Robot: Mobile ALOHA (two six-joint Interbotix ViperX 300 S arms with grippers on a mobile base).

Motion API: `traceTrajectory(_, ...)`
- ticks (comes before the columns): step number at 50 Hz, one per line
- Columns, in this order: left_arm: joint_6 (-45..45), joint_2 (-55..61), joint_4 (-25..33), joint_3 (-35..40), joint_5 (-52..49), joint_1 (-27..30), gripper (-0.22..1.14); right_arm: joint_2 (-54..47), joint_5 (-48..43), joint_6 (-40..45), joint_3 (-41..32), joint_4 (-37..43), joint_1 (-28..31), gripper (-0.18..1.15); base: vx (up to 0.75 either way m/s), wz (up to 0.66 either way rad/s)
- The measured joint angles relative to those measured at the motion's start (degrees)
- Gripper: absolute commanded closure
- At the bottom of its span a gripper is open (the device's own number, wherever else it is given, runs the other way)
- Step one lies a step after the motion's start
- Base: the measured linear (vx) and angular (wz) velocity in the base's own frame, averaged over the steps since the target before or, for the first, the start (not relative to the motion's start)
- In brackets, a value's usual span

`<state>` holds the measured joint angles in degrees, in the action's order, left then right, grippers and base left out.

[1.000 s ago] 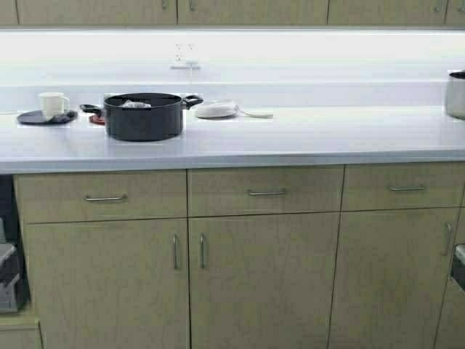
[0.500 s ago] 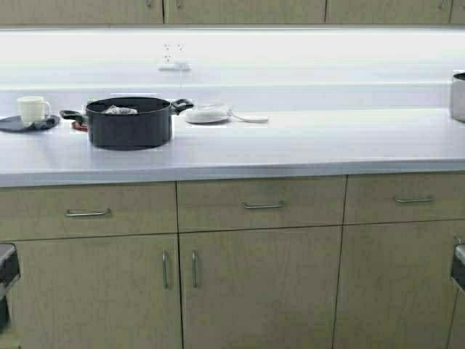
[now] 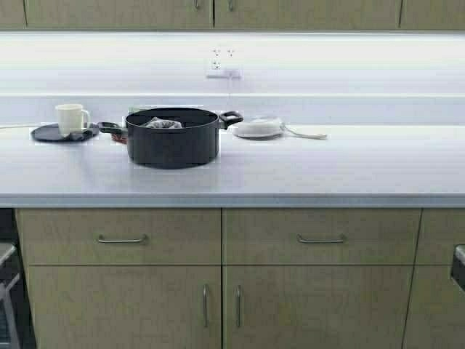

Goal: Open the cabinet, put the pot inside, then close it

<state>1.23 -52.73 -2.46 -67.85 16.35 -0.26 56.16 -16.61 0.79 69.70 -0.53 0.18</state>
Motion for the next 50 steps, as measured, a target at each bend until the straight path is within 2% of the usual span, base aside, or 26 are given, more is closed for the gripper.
traceTrajectory(17,1.05,-0.09,-0.18,0.0,0.0,0.09,0.89,-1.67,0.0,0.09,-0.18,0.0,2.81,0.91,0.32,0.09)
traceTrajectory(35,2.37,-0.44,-0.18,-0.09,-0.7,0.09,0.89,-1.49,0.0,0.26,-0.18,-1.23,2.9,0.91,0.3,-0.05)
traceTrajectory(39,2.37,-0.44,-0.18,-0.26,-0.79,0.0,0.85,-1.58,0.0,0.26,-0.18,-1.23,2.99,0.9,0.24,0.01)
traceTrajectory(42,2.2,-0.53,-0.18,-0.26,-0.79,0.0,0.74,-1.93,-0.18,0.44,-0.18,-1.23,3.16,0.85,0.23,0.05)
traceTrajectory(44,2.11,-0.53,-0.26,-0.26,-0.62,-0.09,0.6,-2.29,-0.44,0.79,-0.18,-1.23,3.25,0.75,0.22,0.07)
traceTrajectory(47,1.76,-0.62,-0.7,-0.26,-0.44,-1.14,0.3,-2.55,-0.88,1.58,-0.18,-1.23,3.87,0.48,0.2,0.08)
traceTrajectory(49,1.85,-0.79,-0.97,-0.26,-0.53,-1.93,0.09,-2.81,-0.97,1.93,-0.18,-1.14,5.1,0.25,0.18,0.08)
traceTrajectory(50,1.85,-0.97,-1.14,-0.26,-0.7,-2.64,-0.02,-2.81,-0.97,2.29,-0.18,-1.23,5.8,0.08,0.17,0.07)
